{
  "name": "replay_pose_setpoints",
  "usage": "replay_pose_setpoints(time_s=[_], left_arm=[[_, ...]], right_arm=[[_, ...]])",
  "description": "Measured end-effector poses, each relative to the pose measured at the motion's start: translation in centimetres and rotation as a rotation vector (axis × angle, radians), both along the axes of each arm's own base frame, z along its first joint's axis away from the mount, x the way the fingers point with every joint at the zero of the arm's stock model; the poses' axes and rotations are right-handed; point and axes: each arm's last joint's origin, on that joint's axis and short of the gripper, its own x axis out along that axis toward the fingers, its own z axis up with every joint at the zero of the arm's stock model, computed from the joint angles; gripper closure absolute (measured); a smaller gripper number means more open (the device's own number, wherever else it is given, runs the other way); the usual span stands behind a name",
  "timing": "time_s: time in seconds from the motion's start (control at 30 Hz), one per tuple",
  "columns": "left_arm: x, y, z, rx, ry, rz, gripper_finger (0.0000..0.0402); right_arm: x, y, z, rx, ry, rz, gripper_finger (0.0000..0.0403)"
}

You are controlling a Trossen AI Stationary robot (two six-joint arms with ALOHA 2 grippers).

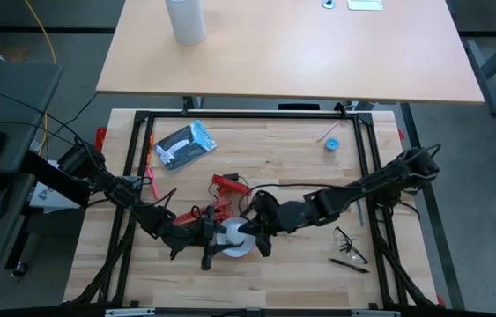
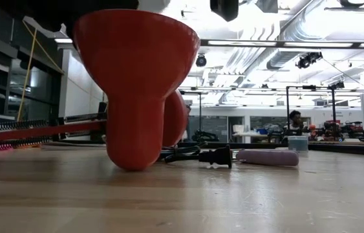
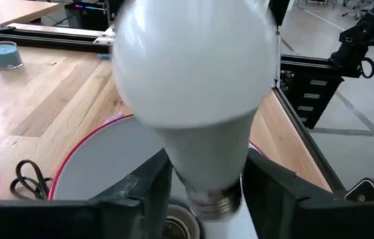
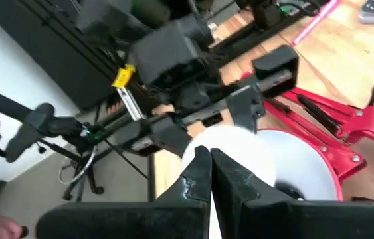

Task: Screw lightbulb
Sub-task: Insert the lightbulb into the red desk lamp

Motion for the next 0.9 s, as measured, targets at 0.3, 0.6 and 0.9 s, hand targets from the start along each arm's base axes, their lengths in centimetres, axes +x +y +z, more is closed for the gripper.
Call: replay_pose_setpoints(time_s=[0.3,0.6,0.9], left_arm=[[0.0,0.0,-0.1,0.063,0.005,-0.022,0.0191],[-0.5,0.4,1.3,0.169,0.033,-0.053,0.019],[-0.9,1.7,4.8,0.309,0.262,-0.07,0.0269]], right_arm=[[0.6,0.2,-1.4,-0.008,0.041,-0.004,0.0403],[0.4,-0.1,-1.2,-0.005,0.06,0.002,0.0403],[-0.5,-0.4,0.1,-0.018,0.051,0.018,0.0403]])
